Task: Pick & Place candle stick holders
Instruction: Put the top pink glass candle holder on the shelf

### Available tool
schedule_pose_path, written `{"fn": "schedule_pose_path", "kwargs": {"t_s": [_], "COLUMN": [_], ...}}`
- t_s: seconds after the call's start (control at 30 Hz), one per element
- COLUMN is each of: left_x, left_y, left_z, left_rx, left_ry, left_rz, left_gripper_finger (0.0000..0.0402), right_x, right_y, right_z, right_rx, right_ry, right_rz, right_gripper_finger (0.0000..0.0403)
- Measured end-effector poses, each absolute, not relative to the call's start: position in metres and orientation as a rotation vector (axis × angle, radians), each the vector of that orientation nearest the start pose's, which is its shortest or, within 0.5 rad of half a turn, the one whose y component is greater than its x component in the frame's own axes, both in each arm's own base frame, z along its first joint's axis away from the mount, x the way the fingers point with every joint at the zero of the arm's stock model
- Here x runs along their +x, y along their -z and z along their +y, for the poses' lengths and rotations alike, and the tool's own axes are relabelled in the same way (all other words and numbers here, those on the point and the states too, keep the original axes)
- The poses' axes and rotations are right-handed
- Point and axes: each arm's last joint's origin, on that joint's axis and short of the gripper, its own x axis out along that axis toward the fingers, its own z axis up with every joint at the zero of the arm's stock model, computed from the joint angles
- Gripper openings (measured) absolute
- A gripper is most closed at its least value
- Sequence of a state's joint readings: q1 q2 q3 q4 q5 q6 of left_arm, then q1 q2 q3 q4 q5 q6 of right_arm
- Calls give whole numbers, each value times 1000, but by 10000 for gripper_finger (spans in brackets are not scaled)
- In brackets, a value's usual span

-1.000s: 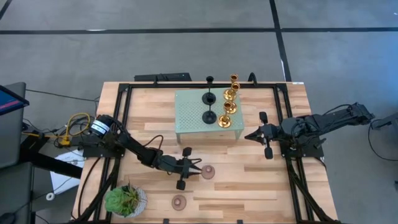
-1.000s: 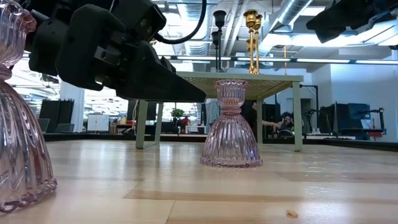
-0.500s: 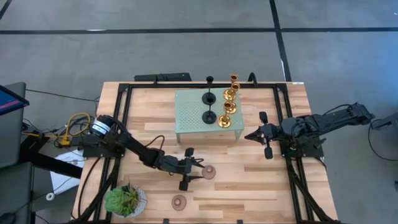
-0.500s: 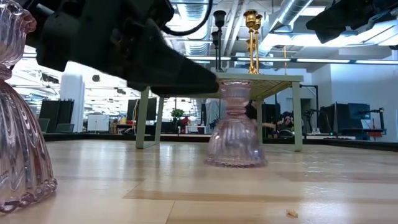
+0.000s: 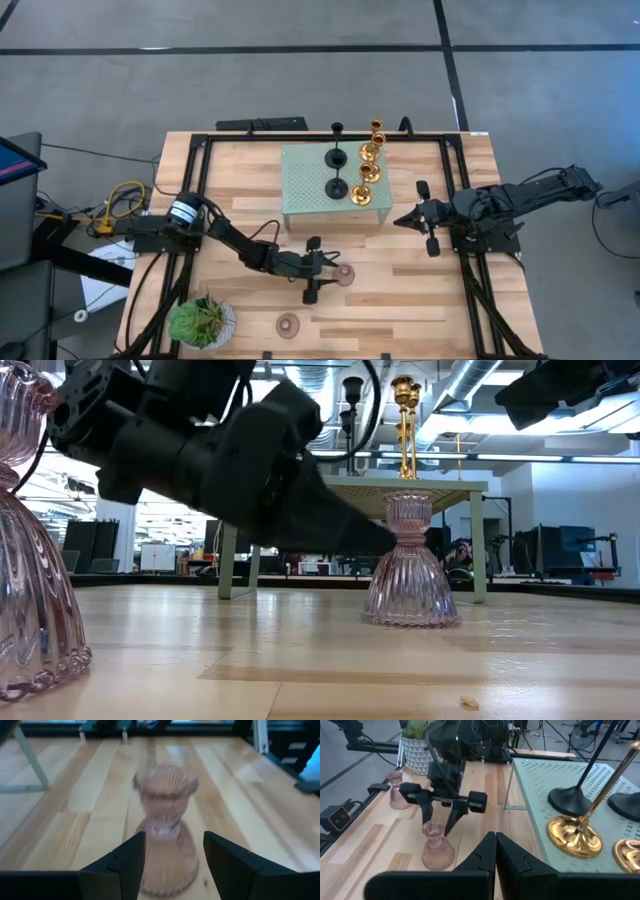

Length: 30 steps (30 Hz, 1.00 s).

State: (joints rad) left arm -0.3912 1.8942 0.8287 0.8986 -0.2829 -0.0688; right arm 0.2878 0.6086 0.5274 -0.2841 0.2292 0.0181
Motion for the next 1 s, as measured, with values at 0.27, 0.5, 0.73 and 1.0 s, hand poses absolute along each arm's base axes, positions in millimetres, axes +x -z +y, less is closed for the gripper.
{"fn": "schedule_pose_path", "kwargs": {"t_s": [0.27, 0.5, 0.73, 1.0], "left_x": [350, 355, 356, 362], "left_y": [-163, -165, -166, -177], "left_z": [-132, -122, -122, -124], "left_rx": [-74, -88, -88, -91], "left_ry": [162, 137, 138, 141], "left_rz": [126, 120, 114, 75], "left_gripper_finger": [234, 270, 279, 279], "right_x": [138, 138, 138, 138], "right_y": [-260, -260, -260, -260], "right_z": [34, 34, 34, 34], "right_rx": [-74, -74, -74, -74], "right_ry": [-58, -58, -59, -59], "right_rz": [354, 354, 354, 354], "right_gripper_finger": [0, 0, 0, 0]}}
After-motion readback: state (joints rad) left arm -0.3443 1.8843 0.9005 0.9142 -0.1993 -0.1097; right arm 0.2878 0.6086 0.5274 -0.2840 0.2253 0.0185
